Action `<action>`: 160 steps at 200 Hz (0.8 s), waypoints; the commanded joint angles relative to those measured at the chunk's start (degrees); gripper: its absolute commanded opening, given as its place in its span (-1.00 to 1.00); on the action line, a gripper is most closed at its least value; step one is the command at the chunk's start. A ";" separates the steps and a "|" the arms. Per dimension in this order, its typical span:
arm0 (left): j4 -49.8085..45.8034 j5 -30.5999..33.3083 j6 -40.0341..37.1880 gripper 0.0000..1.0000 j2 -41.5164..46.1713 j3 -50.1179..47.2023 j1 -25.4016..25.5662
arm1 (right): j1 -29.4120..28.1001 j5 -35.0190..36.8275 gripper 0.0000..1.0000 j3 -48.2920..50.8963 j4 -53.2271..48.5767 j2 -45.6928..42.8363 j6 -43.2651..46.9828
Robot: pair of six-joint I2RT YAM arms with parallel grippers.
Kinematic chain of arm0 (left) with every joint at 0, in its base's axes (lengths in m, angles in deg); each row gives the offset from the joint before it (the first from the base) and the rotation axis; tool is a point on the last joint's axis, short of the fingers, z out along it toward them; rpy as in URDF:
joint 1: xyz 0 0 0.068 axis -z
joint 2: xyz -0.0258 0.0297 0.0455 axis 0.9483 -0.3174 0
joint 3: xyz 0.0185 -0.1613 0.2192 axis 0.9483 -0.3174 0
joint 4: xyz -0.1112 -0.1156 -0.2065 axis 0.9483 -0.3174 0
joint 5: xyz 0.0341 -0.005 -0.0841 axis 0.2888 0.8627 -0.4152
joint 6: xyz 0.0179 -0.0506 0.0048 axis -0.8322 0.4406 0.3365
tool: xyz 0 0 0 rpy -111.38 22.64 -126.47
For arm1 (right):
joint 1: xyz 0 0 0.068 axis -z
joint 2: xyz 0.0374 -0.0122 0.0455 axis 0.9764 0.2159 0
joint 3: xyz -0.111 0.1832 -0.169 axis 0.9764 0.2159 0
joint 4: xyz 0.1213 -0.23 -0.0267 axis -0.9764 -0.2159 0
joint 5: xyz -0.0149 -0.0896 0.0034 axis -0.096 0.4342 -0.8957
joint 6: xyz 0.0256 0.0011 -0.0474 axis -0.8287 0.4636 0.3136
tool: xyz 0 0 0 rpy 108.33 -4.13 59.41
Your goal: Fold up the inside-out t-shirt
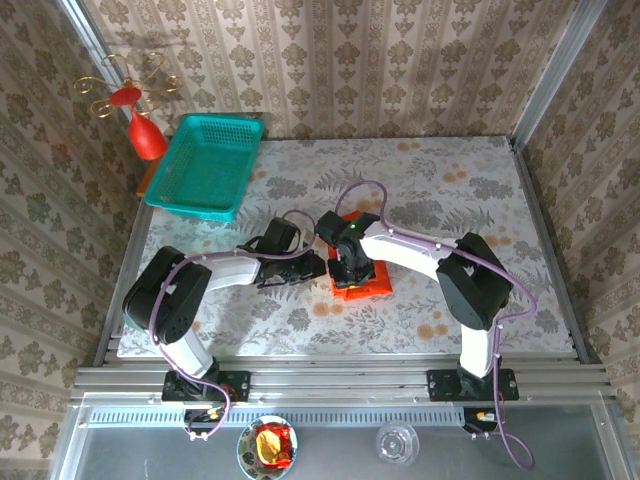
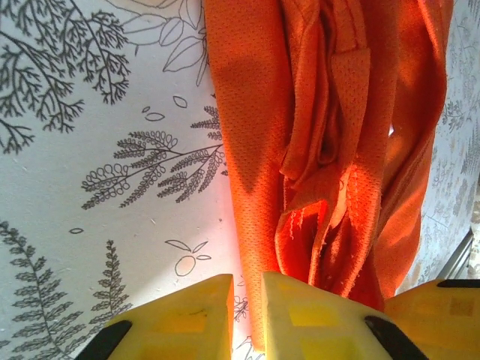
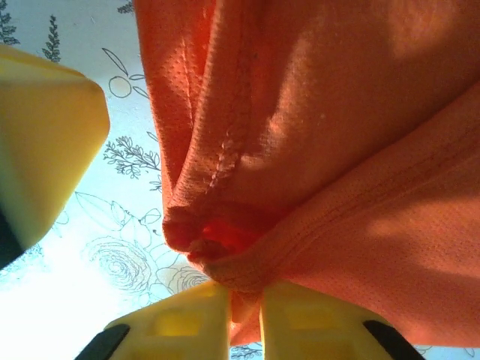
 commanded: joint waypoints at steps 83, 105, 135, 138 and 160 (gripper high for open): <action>0.90 -1.12 1.44 -0.43 -0.72 3.41 4.35 | 3.54 4.01 -1.00 4.14 2.17 -10.50 -3.85; 0.88 -1.22 1.49 -0.43 -1.50 4.27 4.77 | 3.80 3.65 -1.00 4.10 2.21 -10.62 -3.99; -0.34 -1.15 0.90 -0.55 -2.34 5.41 5.38 | 3.88 3.83 -1.00 4.45 2.62 -11.05 -4.55; -0.70 -1.05 0.81 -0.55 -2.43 5.53 5.39 | 3.89 3.90 -1.00 4.45 2.69 -11.14 -4.62; -5.56 1.91 -0.93 -0.51 -1.92 6.31 5.60 | 3.97 4.31 -1.00 4.71 3.22 -11.89 -5.08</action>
